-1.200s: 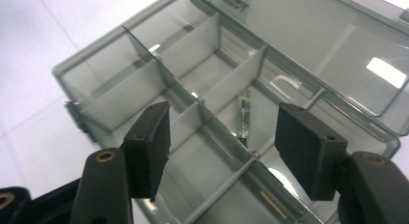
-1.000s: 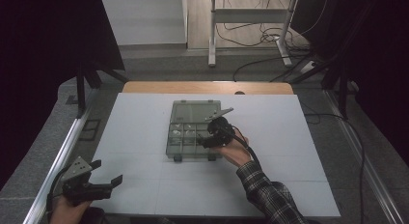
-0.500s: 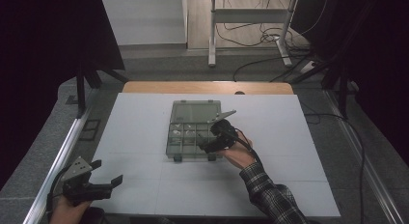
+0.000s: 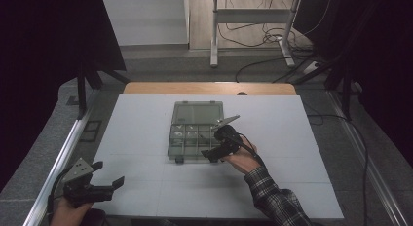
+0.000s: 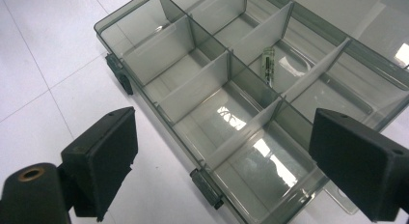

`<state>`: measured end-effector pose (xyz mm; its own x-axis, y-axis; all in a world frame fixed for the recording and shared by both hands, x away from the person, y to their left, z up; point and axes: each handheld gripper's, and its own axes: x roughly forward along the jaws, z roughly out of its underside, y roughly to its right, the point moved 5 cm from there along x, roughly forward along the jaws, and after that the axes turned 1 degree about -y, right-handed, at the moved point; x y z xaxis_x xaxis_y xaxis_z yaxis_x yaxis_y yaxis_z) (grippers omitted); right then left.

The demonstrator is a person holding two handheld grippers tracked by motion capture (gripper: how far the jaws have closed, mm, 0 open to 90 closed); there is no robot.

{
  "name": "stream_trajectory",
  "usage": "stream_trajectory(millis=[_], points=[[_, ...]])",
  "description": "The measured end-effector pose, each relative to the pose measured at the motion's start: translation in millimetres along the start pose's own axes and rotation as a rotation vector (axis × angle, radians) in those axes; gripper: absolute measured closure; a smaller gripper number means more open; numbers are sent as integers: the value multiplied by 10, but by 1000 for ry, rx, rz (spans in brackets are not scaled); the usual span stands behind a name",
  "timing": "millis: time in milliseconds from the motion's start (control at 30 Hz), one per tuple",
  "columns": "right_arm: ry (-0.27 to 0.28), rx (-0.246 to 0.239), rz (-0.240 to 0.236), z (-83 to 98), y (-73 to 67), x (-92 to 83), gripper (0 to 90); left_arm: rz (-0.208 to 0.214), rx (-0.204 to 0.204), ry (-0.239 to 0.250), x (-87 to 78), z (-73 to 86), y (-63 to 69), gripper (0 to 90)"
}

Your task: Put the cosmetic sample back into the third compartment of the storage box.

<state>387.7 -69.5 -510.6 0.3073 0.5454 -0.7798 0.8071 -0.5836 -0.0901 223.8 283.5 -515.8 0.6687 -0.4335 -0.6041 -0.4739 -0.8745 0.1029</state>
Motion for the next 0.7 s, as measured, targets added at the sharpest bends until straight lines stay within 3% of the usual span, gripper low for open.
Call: stream_trajectory(millis=[300,700], points=[[8,-10,3,37,-30,-84,19,0,2,0,1,0,1,27],[37,-11,12,112,-51,-222,6,2,2,1,0,-1,2,27]])
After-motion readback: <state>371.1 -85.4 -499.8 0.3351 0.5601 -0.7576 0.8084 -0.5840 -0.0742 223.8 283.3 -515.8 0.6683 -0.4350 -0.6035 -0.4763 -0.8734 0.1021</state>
